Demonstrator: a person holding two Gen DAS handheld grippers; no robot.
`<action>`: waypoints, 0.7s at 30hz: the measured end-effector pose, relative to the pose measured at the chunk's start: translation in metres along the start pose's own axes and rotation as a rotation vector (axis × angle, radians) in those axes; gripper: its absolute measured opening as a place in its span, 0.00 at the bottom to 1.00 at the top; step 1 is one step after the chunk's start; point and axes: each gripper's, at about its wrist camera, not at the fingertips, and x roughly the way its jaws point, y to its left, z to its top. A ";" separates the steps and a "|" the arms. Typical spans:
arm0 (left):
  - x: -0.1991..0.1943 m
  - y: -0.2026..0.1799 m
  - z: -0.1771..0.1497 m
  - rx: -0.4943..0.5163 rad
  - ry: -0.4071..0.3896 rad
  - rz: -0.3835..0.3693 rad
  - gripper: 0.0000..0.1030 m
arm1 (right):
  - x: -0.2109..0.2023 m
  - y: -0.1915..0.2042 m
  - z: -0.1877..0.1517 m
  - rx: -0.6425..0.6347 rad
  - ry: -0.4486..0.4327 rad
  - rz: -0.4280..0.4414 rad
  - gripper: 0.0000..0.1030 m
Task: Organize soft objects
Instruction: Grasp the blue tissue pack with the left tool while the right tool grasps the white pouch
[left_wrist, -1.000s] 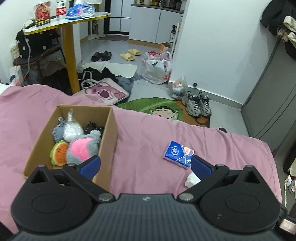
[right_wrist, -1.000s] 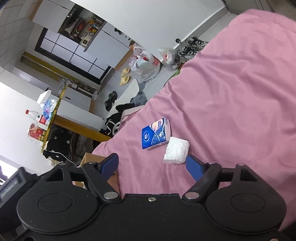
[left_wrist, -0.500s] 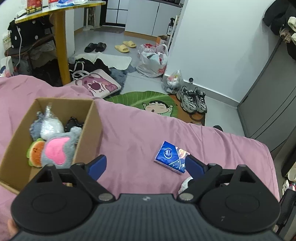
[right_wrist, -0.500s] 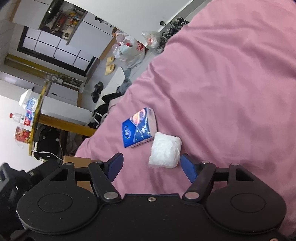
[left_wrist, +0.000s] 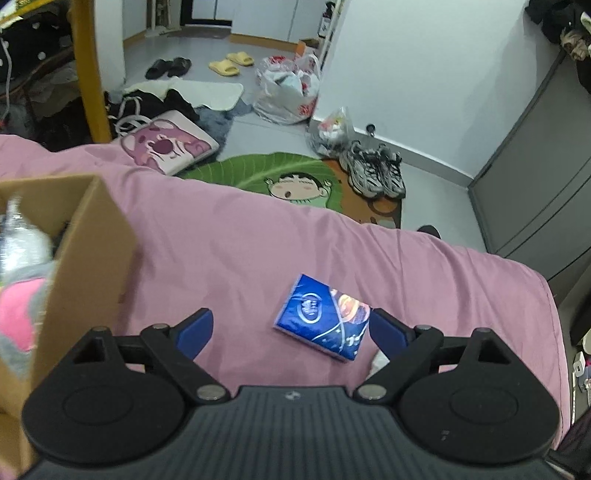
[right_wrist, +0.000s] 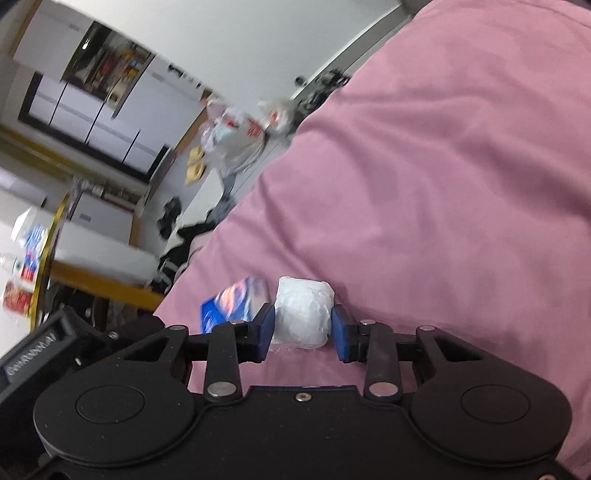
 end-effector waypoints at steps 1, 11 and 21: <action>0.006 -0.002 0.000 0.009 0.006 -0.005 0.89 | 0.001 -0.003 0.000 0.002 -0.004 -0.008 0.32; 0.045 -0.028 -0.001 0.118 0.056 0.001 0.89 | 0.003 -0.022 0.009 0.052 -0.129 -0.033 0.31; 0.075 -0.030 -0.012 0.179 0.117 0.073 0.88 | 0.009 -0.013 0.010 0.029 -0.100 -0.022 0.32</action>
